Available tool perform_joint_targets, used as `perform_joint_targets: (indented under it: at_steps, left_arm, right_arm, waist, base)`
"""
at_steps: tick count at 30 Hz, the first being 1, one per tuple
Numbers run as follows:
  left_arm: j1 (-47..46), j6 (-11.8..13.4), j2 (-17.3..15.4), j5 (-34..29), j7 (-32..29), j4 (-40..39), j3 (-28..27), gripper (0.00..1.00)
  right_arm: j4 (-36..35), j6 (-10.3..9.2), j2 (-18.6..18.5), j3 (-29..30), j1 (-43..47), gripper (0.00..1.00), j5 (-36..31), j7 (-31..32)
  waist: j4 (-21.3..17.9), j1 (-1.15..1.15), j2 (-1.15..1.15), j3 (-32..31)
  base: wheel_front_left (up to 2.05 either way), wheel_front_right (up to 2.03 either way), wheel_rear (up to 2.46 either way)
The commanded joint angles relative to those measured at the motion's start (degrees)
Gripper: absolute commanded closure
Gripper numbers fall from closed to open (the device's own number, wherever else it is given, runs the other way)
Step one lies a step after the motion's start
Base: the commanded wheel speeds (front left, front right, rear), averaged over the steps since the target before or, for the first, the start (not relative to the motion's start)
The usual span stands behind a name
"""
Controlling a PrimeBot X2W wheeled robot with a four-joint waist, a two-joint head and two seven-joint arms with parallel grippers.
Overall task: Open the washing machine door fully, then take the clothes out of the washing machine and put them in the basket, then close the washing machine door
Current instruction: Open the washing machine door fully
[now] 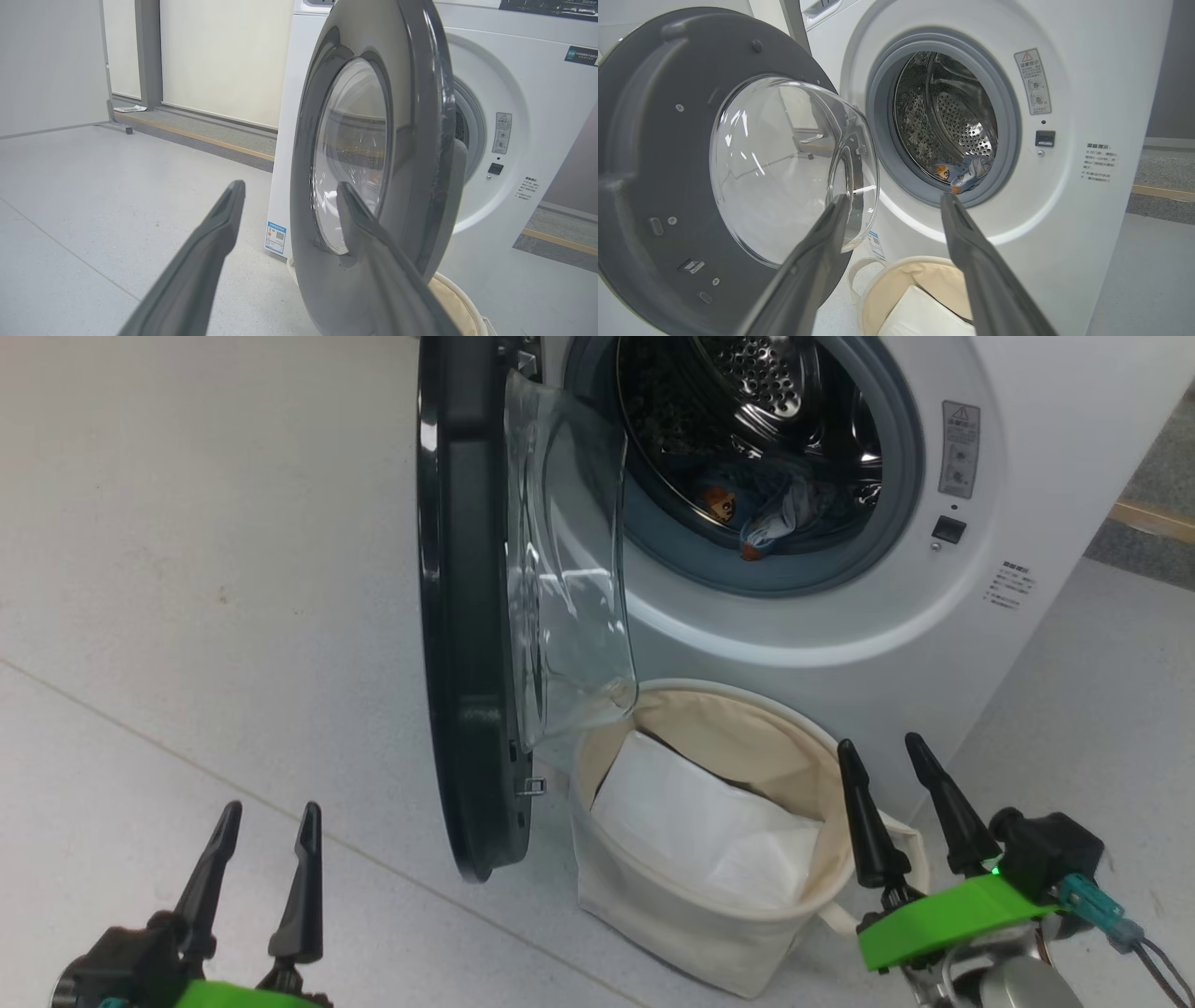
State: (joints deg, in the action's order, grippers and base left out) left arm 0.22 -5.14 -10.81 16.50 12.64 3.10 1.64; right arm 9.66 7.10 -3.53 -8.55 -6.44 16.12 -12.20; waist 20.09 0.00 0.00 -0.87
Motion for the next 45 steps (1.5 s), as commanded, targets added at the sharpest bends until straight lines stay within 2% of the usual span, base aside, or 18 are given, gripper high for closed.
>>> perform_joint_targets:
  at_steps: [1,11,12,13,20,27,30,33,34,40,45]
  left_arm:
    - [-1.16,-0.28,-1.22,0.50,0.03,-2.22,-1.86,0.00]
    - [-1.69,-0.47,-1.01,1.40,0.22,-2.08,-1.01,0.02]
    - [-1.83,-0.42,-0.92,1.49,0.18,-2.26,-0.92,0.36]
    - [-2.01,-0.25,-0.81,1.47,0.06,-2.56,-0.80,1.00]
    - [-4.70,-0.31,2.16,2.50,0.72,-11.86,1.84,1.00]
    - [-8.38,-1.18,5.12,2.89,-2.01,-19.90,11.36,1.00]
    - [-9.85,-0.34,5.86,3.18,-5.22,-16.45,13.51,1.00]
    - [-12.12,3.33,6.64,4.16,-7.69,-7.24,12.26,1.00]
    - [-12.67,3.87,6.75,4.46,-7.79,-5.03,11.94,1.00]
    - [-14.63,5.18,7.01,6.62,-5.64,4.79,9.50,1.00]
    - [-13.89,6.67,7.14,8.41,-3.28,6.84,7.08,1.00]
  right_arm:
    - [-3.84,0.39,0.59,-0.43,-0.75,0.00,-0.05,0.45]
    - [-7.73,0.39,0.64,0.03,1.03,0.00,1.75,2.72]
    - [-7.89,0.39,0.64,0.00,1.08,0.00,1.96,2.81]
    - [-7.99,0.39,0.64,-0.06,1.10,0.00,2.11,2.88]
    - [-8.00,0.39,0.65,0.01,1.24,0.00,3.90,2.27]
    - [-7.50,0.39,0.65,-1.01,0.37,0.00,4.70,1.73]
    - [-7.09,0.39,0.65,-1.26,-0.14,0.00,4.84,1.53]
    - [-6.55,0.39,0.65,-1.99,-0.93,0.00,5.32,1.16]
    - [-6.41,0.39,0.65,-2.00,-1.06,0.00,5.38,1.06]
    - [-5.45,0.39,0.65,-1.77,-1.61,0.00,5.29,0.78]
    - [-5.41,0.39,0.65,-1.15,-1.61,0.00,5.12,0.38]
  waist:
    - [0.03,0.00,0.00,0.17]
    - [-0.04,0.00,0.00,0.24]
    - [-0.05,0.00,0.00,0.25]
    - [-0.07,0.00,0.00,0.24]
    - [0.17,0.00,0.00,0.46]
    - [-0.87,0.00,0.00,1.52]
    - [-2.20,0.00,0.00,2.05]
    - [-5.07,0.00,0.00,2.70]
    - [-5.83,0.00,0.00,2.89]
    - [-9.35,0.00,0.00,4.05]
    - [-9.75,0.00,0.00,4.52]
  base:
    - [0.00,0.00,0.00]
    - [0.00,0.00,0.00]
    - [0.00,0.00,0.00]
    - [0.00,0.00,0.00]
    - [0.00,0.00,0.00]
    - [0.00,0.00,0.00]
    - [0.00,0.00,0.00]
    - [0.00,0.00,0.00]
    - [0.00,0.00,0.00]
    - [0.00,0.00,0.00]
    - [0.00,0.00,0.00]
